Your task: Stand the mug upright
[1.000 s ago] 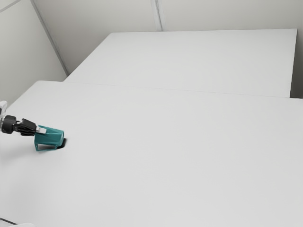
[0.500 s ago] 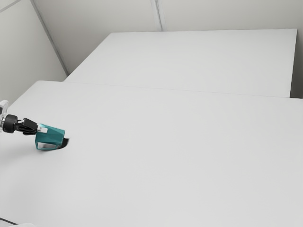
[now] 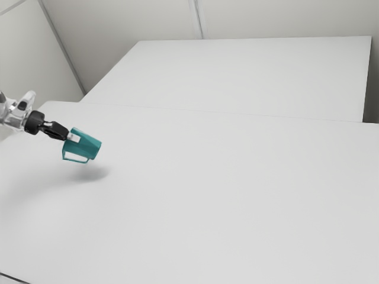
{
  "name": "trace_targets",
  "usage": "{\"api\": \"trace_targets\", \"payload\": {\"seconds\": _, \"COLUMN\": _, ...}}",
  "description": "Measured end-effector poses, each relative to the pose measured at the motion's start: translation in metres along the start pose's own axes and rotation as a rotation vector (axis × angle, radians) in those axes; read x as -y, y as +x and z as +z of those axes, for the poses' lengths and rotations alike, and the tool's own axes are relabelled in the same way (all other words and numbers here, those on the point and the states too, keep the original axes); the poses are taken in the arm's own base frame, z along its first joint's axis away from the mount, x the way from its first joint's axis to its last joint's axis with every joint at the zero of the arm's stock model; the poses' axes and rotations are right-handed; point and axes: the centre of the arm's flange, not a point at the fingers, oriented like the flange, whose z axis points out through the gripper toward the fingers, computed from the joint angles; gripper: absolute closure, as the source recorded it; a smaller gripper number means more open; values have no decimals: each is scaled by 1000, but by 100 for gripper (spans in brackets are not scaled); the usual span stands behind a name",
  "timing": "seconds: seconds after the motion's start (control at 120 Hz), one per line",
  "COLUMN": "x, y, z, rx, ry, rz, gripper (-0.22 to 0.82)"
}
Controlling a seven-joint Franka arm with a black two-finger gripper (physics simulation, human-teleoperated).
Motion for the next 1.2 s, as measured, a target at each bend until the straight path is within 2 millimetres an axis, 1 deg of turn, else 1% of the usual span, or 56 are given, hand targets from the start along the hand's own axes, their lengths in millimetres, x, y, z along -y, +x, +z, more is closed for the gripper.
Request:
{"api": "trace_targets", "payload": {"seconds": 0.058, "x": -12, "y": 19, "z": 21, "rx": 37, "ry": 5, "rz": 31, "gripper": 78}}
{"api": "trace_targets", "payload": {"seconds": 0.175, "x": -37, "y": 49, "z": 64, "rx": 114, "ry": 31, "rz": 83, "gripper": 78}}
{"api": "trace_targets", "payload": {"seconds": 0.275, "x": -59, "y": 67, "z": 97, "rx": 202, "ry": 102, "rz": 130, "gripper": 78}}
{"api": "trace_targets", "payload": {"seconds": 0.342, "x": -79, "y": 80, "z": 122, "rx": 286, "ry": 172, "rz": 181, "gripper": 78}}
{"api": "trace_targets", "payload": {"seconds": 0.417, "x": -94, "y": 89, "z": 149, "rx": 371, "ry": 252, "rz": 226, "gripper": 78}}
{"api": "trace_targets", "payload": {"seconds": 0.542, "x": -114, "y": 105, "z": 180, "rx": 465, "ry": 394, "rz": 301, "gripper": 78}}
{"api": "trace_targets", "payload": {"seconds": 0.692, "x": -137, "y": 125, "z": 206, "rx": 501, "ry": 539, "rz": 381, "gripper": 78}}
{"api": "trace_targets", "payload": {"seconds": 0.808, "x": -141, "y": 133, "z": 217, "rx": 490, "ry": 611, "rz": 394, "gripper": 78}}
{"api": "trace_targets", "payload": {"seconds": 0.942, "x": -135, "y": 137, "z": 233, "rx": 479, "ry": 667, "rz": 387, "gripper": 78}}
{"api": "trace_targets", "payload": {"seconds": 1.017, "x": -129, "y": 136, "z": 242, "rx": 475, "ry": 682, "rz": 369, "gripper": 78}}
{"api": "trace_targets", "payload": {"seconds": 1.142, "x": -121, "y": 134, "z": 251, "rx": 466, "ry": 701, "rz": 339, "gripper": 78}}
{"api": "trace_targets", "payload": {"seconds": 1.2, "x": -121, "y": 135, "z": 255, "rx": 466, "ry": 710, "rz": 334, "gripper": 78}}
